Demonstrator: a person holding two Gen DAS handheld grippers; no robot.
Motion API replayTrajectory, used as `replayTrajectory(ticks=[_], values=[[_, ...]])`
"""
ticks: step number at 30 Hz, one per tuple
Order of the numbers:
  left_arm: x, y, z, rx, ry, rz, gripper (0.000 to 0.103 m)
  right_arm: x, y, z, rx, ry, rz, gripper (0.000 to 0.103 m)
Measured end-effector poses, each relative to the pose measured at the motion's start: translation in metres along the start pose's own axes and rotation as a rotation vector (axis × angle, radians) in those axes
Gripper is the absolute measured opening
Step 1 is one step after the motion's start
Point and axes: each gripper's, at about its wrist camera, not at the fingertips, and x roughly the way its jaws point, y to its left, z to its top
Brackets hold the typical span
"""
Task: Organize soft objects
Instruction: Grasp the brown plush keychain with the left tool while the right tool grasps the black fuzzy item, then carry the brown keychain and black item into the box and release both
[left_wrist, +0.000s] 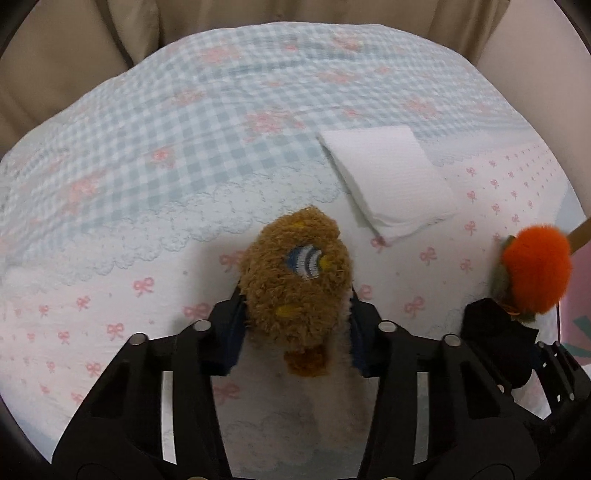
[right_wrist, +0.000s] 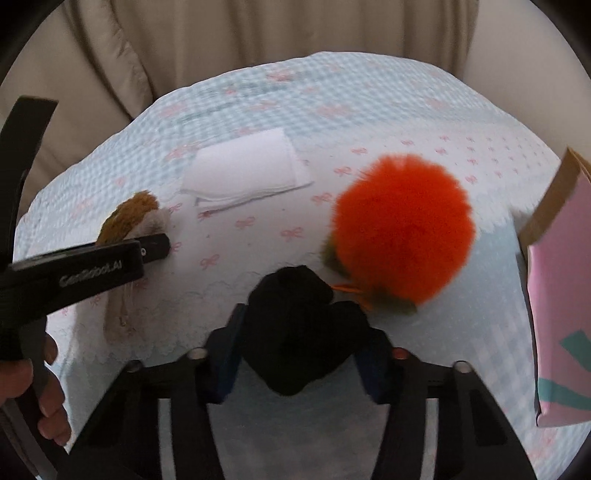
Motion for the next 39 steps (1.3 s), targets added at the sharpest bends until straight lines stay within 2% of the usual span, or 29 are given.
replayTrajectory(ticks=[1,8,16,21,30,34,39], values=[[-0.001,0.002,0.0,-0.007,-0.001,-0.005,0.039,0.0,0.001,0.0,-0.003,-0.003,0.0,0.036],[-0.005,0.0,-0.001,0.008,-0.001,0.001,0.035,0.002,0.005,0.001,-0.008,-0.008,0.007,0.023],[-0.035,-0.007,-0.009,-0.007,-0.022,-0.007,0.034,-0.02,0.005,-0.009,-0.034,-0.015,0.021,0.022],[-0.07,-0.013,-0.01,-0.008,-0.034,-0.01,0.034,-0.048,-0.001,-0.003,-0.023,-0.032,0.023,0.022],[-0.175,-0.033,0.007,-0.009,-0.087,-0.029,0.034,-0.147,-0.018,0.039,-0.029,-0.115,0.033,0.022],[-0.233,-0.059,0.02,0.024,-0.13,-0.026,0.034,-0.206,-0.032,0.06,-0.038,-0.158,0.015,0.022],[-0.283,-0.097,0.032,0.059,-0.163,-0.035,0.034,-0.265,-0.062,0.074,0.009,-0.19,0.01,0.022]])
